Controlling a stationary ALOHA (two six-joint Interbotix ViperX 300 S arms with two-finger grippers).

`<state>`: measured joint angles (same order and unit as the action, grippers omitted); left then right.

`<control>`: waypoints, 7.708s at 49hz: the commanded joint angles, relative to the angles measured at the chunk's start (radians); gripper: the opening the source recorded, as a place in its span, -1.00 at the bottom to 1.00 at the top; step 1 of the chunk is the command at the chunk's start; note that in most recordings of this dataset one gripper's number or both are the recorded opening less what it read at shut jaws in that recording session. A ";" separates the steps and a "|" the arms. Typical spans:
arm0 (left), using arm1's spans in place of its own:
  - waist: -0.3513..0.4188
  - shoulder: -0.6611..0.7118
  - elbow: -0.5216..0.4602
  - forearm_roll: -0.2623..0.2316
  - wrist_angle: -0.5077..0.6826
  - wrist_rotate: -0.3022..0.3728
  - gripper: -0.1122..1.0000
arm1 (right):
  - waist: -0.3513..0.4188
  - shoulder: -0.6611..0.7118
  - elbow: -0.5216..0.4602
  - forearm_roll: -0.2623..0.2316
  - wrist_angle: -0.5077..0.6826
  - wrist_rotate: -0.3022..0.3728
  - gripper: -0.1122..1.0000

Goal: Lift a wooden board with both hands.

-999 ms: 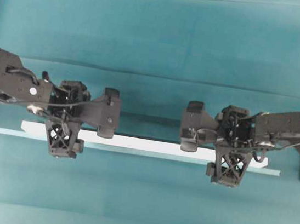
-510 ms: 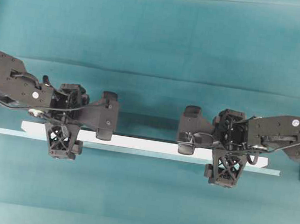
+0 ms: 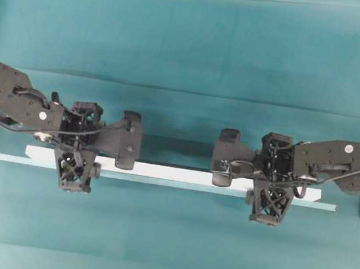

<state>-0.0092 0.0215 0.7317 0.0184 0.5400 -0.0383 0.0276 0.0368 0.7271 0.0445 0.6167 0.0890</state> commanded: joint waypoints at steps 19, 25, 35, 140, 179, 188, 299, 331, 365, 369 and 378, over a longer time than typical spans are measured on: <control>-0.009 -0.003 -0.012 0.002 -0.003 0.003 -0.48 | -0.005 0.018 -0.035 0.000 0.003 0.012 -0.40; -0.006 -0.005 -0.012 0.002 0.002 0.002 -0.48 | -0.005 0.018 -0.037 0.000 0.006 0.014 -0.40; -0.005 -0.029 -0.048 0.002 0.061 0.000 -0.48 | -0.014 -0.009 -0.074 0.000 0.067 0.012 -0.40; 0.041 -0.311 -0.805 0.011 0.980 0.008 -0.48 | -0.069 -0.190 -0.910 -0.043 1.029 0.035 -0.40; 0.041 -0.284 -0.859 0.011 0.999 0.012 -0.48 | -0.071 -0.187 -0.913 -0.046 1.037 0.038 -0.40; 0.048 -0.282 -0.851 0.012 0.989 0.011 -0.48 | -0.071 -0.187 -0.894 -0.063 1.037 0.038 -0.41; -0.003 0.038 -0.081 0.012 0.101 -0.008 -0.48 | 0.003 0.063 -0.109 -0.029 0.138 0.018 -0.41; -0.025 0.049 -0.069 0.011 0.072 -0.026 -0.48 | 0.003 0.072 -0.109 -0.031 0.124 0.018 -0.40; -0.044 0.044 -0.060 0.012 0.021 -0.060 -0.48 | 0.002 0.067 -0.094 -0.040 0.038 0.029 -0.40; -0.044 0.043 -0.060 0.012 0.017 -0.060 -0.48 | -0.002 0.066 -0.092 -0.037 0.015 0.031 -0.41; -0.043 0.041 -0.058 0.012 0.017 -0.061 -0.48 | -0.002 0.064 -0.091 -0.034 0.014 0.029 -0.41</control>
<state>-0.0291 0.0629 0.6811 0.0353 0.5814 -0.0890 0.0291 0.0936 0.6473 0.0092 0.6780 0.1104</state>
